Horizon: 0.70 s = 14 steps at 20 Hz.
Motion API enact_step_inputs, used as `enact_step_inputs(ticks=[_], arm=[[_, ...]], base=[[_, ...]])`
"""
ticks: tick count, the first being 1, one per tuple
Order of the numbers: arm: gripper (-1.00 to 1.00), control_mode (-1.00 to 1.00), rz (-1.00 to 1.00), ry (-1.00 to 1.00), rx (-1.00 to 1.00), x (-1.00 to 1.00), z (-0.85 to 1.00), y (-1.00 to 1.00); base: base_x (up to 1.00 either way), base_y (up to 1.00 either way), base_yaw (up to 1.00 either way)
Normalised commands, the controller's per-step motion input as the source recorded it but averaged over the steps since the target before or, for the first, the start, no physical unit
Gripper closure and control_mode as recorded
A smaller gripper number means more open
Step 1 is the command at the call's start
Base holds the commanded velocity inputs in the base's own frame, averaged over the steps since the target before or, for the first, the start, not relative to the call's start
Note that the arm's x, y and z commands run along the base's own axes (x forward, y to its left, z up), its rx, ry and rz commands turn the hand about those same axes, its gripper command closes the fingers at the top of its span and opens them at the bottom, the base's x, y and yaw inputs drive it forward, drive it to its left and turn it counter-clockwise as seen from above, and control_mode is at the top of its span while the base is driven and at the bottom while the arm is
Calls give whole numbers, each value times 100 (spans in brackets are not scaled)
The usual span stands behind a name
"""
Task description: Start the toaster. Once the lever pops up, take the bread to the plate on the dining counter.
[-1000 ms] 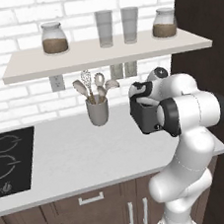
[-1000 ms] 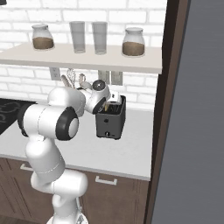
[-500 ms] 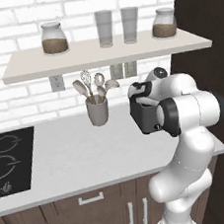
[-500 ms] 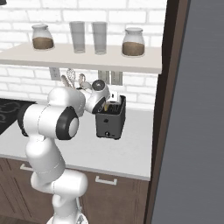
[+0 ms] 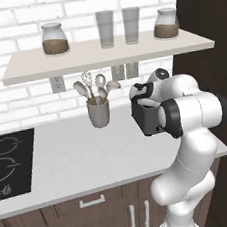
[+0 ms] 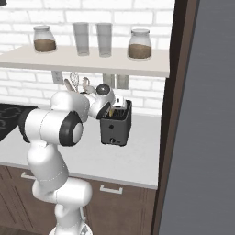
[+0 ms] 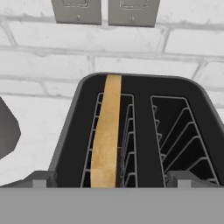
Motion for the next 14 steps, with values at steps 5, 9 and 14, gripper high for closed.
enact_step_inputs(ticks=[5, 9, 14], arm=[[-100, -100, 0, 0, 0, 0, -32, 15], [100, -100, 0, 0, 0, 0, -31, 13], [100, -100, 0, 0, 0, 0, -31, 11]], base=[[0, 0, 0], [0, 0, 0], [0, 0, 0]])
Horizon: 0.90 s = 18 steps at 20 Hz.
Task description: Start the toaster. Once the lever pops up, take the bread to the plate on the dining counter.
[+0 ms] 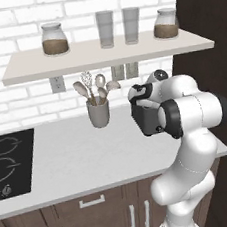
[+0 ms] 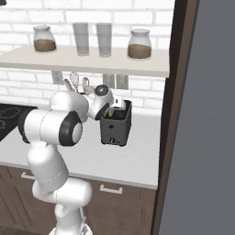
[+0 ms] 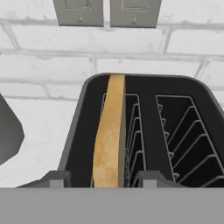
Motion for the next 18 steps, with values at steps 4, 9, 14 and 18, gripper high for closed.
enact_step_inputs(ticks=[4, 9, 14, 18], arm=[[100, -100, 0, 0, 0, 0, -24, 4], [100, -100, 0, 0, 0, 3, -17, 2], [100, -100, 0, 0, 0, 4, -2, 0], [100, -100, 0, -1, 0, 0, 0, 0]], base=[[0, 0, 0], [0, 0, 0], [0, 0, 0], [0, 0, 0]])
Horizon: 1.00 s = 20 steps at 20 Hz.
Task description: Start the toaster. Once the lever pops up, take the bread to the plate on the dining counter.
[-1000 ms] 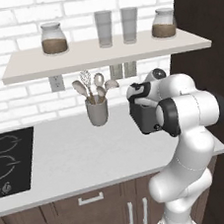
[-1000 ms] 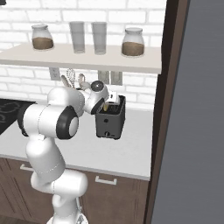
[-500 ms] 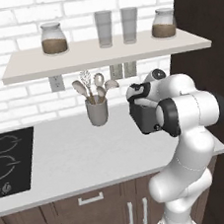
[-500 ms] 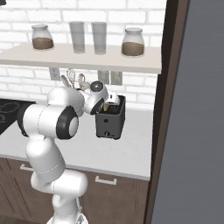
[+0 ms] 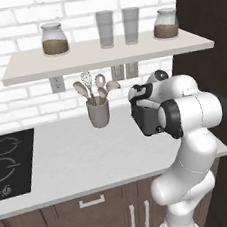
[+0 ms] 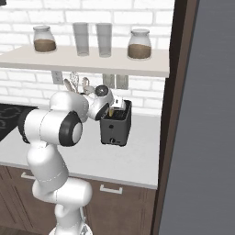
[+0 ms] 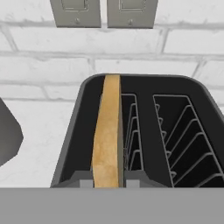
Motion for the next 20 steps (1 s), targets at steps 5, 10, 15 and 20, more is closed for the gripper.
enact_step_inputs(ticks=[5, 10, 15, 20], arm=[[100, -100, 0, -5, 0, -7, 0, 4], [100, -100, 0, -9, 0, 0, 0, 3], [100, -100, 0, -7, 0, 0, 10, 0], [100, -100, 0, -4, 0, 0, 33, 0]], base=[[0, 0, 0], [0, 0, 0], [0, 0, 0], [0, 0, 0]])
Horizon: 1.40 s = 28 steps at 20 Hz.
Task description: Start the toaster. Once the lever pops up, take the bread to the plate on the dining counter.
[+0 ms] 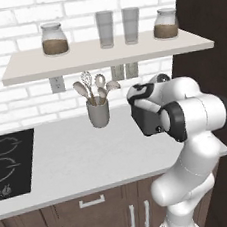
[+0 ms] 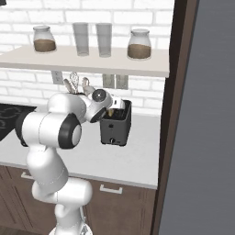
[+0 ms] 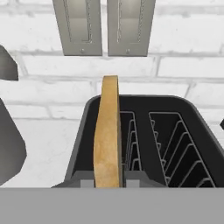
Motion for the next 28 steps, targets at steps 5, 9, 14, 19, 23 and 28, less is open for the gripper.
enact_step_inputs(ticks=[5, 9, 14, 19, 23, 28], arm=[[100, -100, 0, 0, 0, 0, 48, 0], [100, -100, 0, 0, 0, 0, 49, 0], [100, -100, 0, 0, 0, -13, 19, 23], [100, -100, -1, 0, 0, -20, 0, 32], [100, -100, 0, 0, 0, -1, 28, 3], [100, -100, 0, 0, 0, -30, 28, 0]], base=[[0, 0, 0], [0, 0, 0], [0, 0, 0], [0, 0, 0], [0, 0, 0], [0, 0, 0]])
